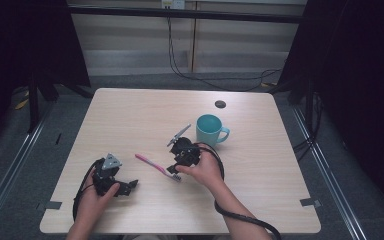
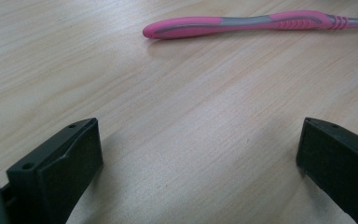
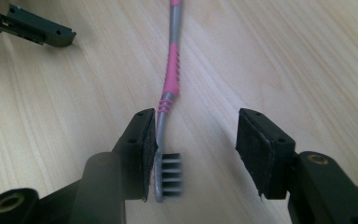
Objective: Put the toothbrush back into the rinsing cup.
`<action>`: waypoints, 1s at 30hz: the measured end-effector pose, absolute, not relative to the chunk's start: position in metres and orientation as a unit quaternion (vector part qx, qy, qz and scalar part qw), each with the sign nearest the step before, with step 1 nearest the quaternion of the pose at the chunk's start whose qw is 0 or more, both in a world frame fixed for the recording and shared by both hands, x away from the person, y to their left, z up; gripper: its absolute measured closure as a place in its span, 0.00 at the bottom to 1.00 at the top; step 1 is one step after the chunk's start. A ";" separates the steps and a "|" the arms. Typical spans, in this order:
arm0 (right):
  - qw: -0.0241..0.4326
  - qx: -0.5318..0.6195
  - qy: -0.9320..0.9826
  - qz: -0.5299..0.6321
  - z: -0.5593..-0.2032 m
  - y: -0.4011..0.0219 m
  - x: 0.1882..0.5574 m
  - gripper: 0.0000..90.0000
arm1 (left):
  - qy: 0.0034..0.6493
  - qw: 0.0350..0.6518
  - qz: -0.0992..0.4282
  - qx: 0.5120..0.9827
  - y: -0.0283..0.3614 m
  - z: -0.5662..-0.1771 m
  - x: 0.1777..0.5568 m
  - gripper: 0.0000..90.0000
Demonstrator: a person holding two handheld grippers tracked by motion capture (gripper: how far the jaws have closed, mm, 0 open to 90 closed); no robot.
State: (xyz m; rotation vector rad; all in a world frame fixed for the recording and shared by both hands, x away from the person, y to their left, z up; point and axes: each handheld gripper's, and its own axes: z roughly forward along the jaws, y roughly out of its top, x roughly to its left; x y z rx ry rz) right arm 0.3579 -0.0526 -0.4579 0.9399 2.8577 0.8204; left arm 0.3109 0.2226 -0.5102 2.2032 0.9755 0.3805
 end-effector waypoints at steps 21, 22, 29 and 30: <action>-0.007 0.280 0.936 0.214 -0.476 -0.017 0.372 0.69 | 0.376 0.344 0.146 0.848 0.223 -0.510 0.311 0.00; -0.007 0.283 0.935 0.213 -0.476 -0.017 0.373 0.70 | 0.376 0.344 0.146 0.848 0.223 -0.510 0.311 0.00; 0.009 0.263 0.948 0.181 -0.473 -0.014 0.371 0.92 | 0.376 0.344 0.146 0.848 0.223 -0.510 0.311 0.00; 0.006 0.266 0.946 0.185 -0.471 -0.016 0.372 0.92 | 0.376 0.344 0.146 0.848 0.223 -0.510 0.311 0.00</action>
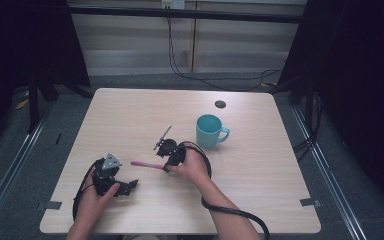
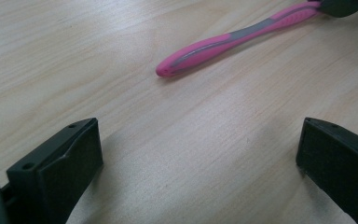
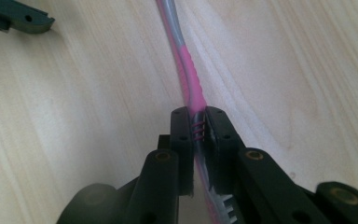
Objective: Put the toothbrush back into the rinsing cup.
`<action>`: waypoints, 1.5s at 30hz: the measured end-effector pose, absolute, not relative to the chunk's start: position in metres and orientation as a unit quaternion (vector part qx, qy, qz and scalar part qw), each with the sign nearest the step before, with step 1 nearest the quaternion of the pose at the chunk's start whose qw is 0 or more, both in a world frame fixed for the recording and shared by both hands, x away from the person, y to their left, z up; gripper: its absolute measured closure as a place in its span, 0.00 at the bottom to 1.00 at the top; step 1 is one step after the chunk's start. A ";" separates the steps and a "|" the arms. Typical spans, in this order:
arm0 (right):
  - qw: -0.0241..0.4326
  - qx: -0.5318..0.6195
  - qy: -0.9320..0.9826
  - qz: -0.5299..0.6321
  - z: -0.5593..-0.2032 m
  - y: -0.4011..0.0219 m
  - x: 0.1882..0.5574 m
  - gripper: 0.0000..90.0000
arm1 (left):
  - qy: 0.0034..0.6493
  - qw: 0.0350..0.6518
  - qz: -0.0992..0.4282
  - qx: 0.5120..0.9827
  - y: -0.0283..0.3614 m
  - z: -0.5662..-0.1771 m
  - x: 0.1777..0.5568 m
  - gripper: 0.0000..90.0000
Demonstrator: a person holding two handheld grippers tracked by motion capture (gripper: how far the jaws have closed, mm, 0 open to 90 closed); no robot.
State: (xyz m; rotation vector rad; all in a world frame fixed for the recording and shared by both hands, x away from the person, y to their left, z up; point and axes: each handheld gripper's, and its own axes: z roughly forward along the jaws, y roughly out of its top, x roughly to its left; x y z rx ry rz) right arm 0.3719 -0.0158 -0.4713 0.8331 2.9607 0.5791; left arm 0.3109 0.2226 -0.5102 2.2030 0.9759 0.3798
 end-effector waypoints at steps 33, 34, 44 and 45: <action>0.007 0.279 0.932 0.233 -0.433 -0.075 0.357 0.93 | 0.365 0.338 0.137 0.857 0.223 -0.508 0.312 0.00; 0.005 0.279 0.931 0.235 -0.433 -0.076 0.357 0.93 | 0.365 0.336 0.131 0.858 0.222 -0.508 0.313 0.00; 0.005 0.278 0.930 0.241 -0.422 -0.075 0.355 0.93 | 0.335 0.314 0.124 0.880 0.211 -0.496 0.318 0.17; 0.005 0.277 0.930 0.240 -0.422 -0.075 0.355 0.93 | 0.325 0.305 0.129 0.886 0.209 -0.494 0.318 0.17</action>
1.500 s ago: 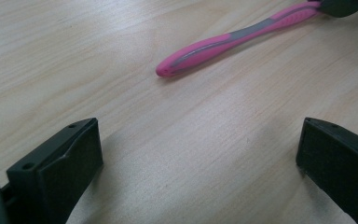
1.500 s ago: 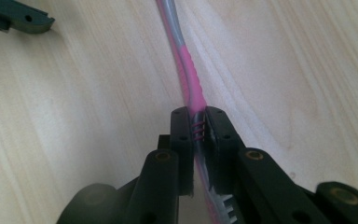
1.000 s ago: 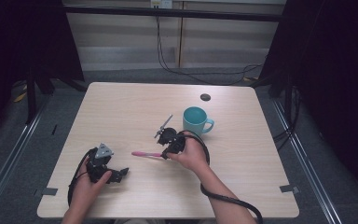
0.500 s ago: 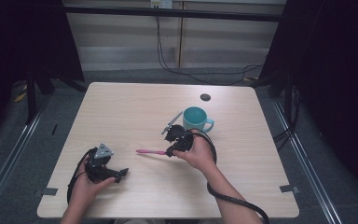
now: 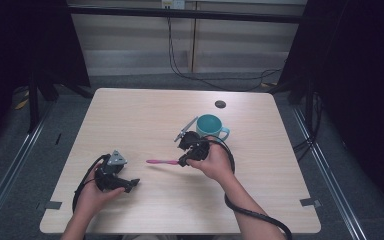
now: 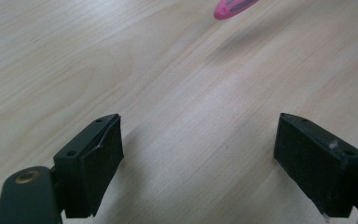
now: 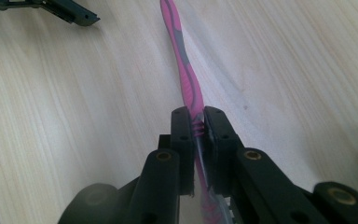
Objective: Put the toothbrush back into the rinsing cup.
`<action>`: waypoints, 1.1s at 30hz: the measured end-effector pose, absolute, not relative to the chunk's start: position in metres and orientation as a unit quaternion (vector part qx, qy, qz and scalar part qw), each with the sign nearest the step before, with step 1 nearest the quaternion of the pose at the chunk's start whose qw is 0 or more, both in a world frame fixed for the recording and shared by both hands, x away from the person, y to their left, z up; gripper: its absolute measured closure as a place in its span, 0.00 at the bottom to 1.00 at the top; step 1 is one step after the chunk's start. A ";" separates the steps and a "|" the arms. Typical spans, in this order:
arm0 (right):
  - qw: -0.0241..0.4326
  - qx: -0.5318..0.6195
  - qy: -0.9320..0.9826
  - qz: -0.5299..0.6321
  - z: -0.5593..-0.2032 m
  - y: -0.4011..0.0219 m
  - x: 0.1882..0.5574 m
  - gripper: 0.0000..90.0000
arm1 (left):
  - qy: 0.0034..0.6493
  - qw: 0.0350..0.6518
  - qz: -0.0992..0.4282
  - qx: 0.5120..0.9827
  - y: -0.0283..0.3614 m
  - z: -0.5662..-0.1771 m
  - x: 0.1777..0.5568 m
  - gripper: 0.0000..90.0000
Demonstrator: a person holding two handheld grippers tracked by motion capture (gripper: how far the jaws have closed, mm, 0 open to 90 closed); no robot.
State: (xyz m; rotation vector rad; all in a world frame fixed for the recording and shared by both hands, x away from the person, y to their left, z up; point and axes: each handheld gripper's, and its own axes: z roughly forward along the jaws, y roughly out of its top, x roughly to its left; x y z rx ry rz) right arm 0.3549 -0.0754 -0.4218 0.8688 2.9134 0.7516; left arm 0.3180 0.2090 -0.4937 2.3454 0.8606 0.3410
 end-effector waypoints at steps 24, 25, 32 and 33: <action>-0.002 0.271 0.930 0.248 -0.409 -0.083 0.348 0.93 | 0.228 0.285 0.166 0.916 0.157 -0.466 0.326 0.30; -0.002 0.268 0.931 0.247 -0.409 -0.083 0.348 0.93 | 0.221 0.281 0.169 0.919 0.154 -0.466 0.326 0.32; -0.007 0.260 0.934 0.246 -0.408 -0.080 0.347 0.93 | 0.170 0.276 0.181 0.929 0.136 -0.463 0.324 0.50; -0.007 0.259 0.934 0.248 -0.407 -0.080 0.347 0.93 | 0.160 0.274 0.181 0.931 0.134 -0.463 0.325 0.56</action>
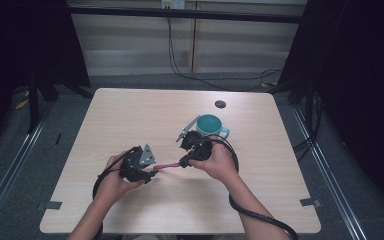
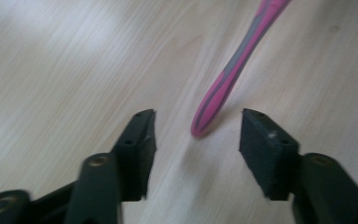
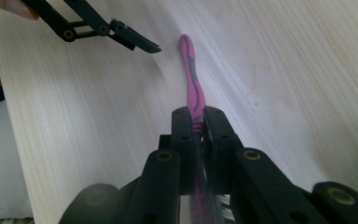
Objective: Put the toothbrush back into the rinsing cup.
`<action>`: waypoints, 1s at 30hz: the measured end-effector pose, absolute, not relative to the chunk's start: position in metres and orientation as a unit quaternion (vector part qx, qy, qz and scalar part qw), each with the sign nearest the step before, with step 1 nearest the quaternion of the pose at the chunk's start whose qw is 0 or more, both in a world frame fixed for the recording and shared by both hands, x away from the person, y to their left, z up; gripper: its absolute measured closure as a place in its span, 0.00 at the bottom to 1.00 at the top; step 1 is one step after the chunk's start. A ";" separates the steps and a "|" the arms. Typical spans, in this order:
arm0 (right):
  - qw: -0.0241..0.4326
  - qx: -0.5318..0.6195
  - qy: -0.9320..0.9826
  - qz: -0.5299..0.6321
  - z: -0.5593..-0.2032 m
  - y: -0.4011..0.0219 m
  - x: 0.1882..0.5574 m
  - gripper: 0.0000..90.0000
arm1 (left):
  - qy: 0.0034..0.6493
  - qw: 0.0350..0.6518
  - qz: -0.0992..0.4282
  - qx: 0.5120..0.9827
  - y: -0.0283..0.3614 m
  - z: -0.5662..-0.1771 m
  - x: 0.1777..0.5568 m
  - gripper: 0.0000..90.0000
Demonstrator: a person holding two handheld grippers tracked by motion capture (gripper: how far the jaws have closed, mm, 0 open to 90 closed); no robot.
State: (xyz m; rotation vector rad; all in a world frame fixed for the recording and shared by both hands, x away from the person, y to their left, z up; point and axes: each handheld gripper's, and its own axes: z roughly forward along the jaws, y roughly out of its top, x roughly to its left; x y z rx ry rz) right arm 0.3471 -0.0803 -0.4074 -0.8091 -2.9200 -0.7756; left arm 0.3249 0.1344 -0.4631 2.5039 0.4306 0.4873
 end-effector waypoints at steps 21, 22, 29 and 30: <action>0.011 -0.246 -0.936 -0.250 -0.402 -0.088 0.346 0.93 | 0.134 0.277 0.160 0.938 0.124 -0.457 0.329 0.85; 0.011 -0.246 -0.936 -0.251 -0.400 -0.089 0.346 0.93 | 0.135 0.280 0.156 0.938 0.124 -0.457 0.328 0.79; 0.006 -0.241 -0.933 -0.266 -0.393 -0.091 0.346 0.93 | 0.133 0.272 0.159 0.940 0.120 -0.459 0.329 0.69; 0.005 -0.240 -0.933 -0.266 -0.392 -0.091 0.346 0.93 | 0.134 0.275 0.164 0.938 0.119 -0.460 0.328 0.69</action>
